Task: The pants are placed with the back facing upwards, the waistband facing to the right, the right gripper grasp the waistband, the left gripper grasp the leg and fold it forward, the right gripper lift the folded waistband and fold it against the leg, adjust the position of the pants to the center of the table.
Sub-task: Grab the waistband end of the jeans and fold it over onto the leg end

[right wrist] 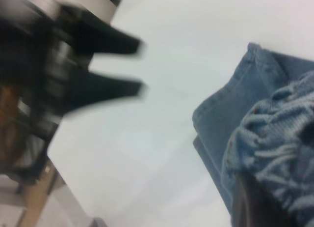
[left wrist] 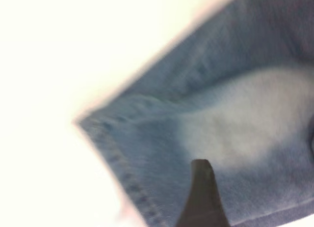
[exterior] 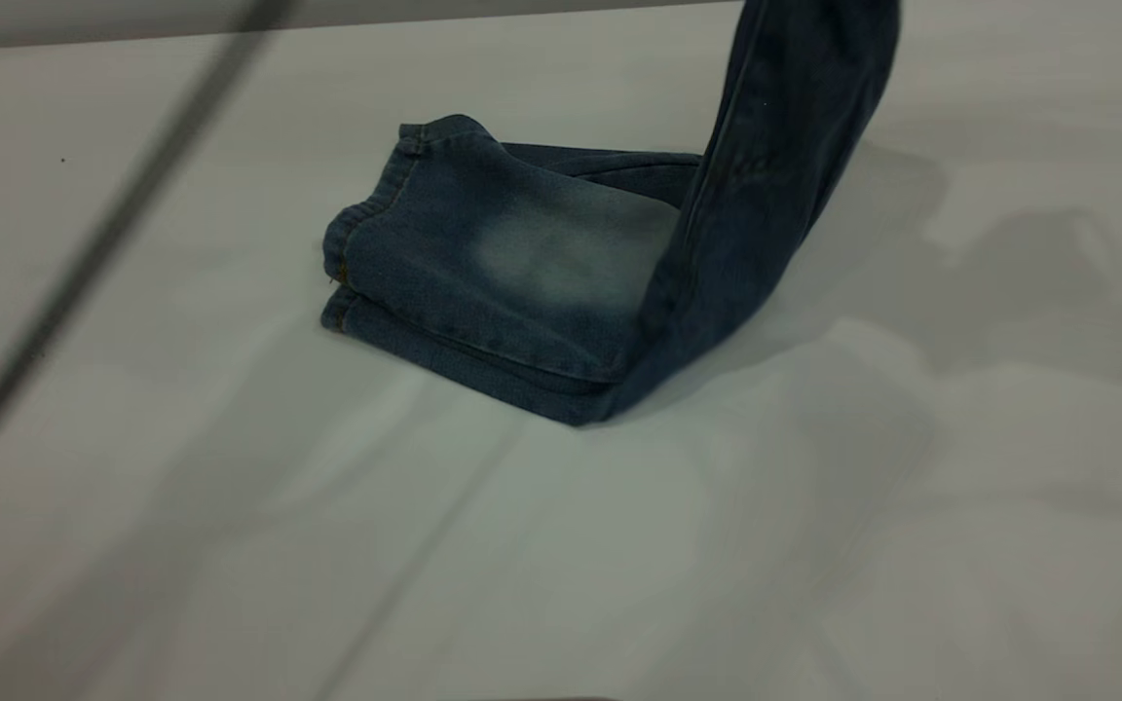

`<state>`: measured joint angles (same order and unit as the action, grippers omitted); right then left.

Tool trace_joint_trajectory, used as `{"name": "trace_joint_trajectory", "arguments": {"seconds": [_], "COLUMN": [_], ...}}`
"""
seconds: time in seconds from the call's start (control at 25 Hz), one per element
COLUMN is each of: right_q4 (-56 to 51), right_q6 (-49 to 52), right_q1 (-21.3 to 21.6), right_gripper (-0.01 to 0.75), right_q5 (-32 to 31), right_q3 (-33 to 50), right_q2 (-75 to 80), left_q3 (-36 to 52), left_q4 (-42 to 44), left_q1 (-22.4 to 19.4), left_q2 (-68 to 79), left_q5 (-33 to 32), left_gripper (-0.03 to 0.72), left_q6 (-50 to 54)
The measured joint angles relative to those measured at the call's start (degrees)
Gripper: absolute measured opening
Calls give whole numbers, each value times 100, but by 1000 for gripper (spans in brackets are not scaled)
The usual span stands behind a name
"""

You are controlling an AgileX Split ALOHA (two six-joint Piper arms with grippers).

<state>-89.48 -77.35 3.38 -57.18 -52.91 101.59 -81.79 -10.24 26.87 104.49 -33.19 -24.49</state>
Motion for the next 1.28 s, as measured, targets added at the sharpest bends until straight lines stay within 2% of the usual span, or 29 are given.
{"name": "trace_joint_trajectory", "arguments": {"seconds": [0.12,0.28,0.44,0.64,0.84,1.0,1.28], "right_q4": [-194,-995,-1295,-1321,-1338,-1338,-1341], "right_q6": [-145,-828,-1241,-1280,-1249,-1213,-793], "right_q1": [-706,-1664,-2343,-2842,-3085,-3344,-3728], "right_gripper": [73,73,73,76,109,197,516], "right_q5": [714,1758,2286,2513,2556,2664,3211], "right_q3": [0,0,-168,-829,-1557,-1961,-2396], "right_q2": [0,119,496,1180,1871,2252,2454], "left_q3": [16,23,23,23,23,23,23], "left_q4": [0,-72,-113,-133,-133,-133,-133], "left_q1": [-77,-72,-72,-72,-72,-72,-72], "left_q2": [-656,-1290,-1841,-2210,-2225,-2225,-2225], "left_q5": [-80,-252,-339,-441,-697,-774,-895], "left_gripper": [496,496,496,496,496,496,496], "left_q6": [153,204,216,263,439,462,467]}}
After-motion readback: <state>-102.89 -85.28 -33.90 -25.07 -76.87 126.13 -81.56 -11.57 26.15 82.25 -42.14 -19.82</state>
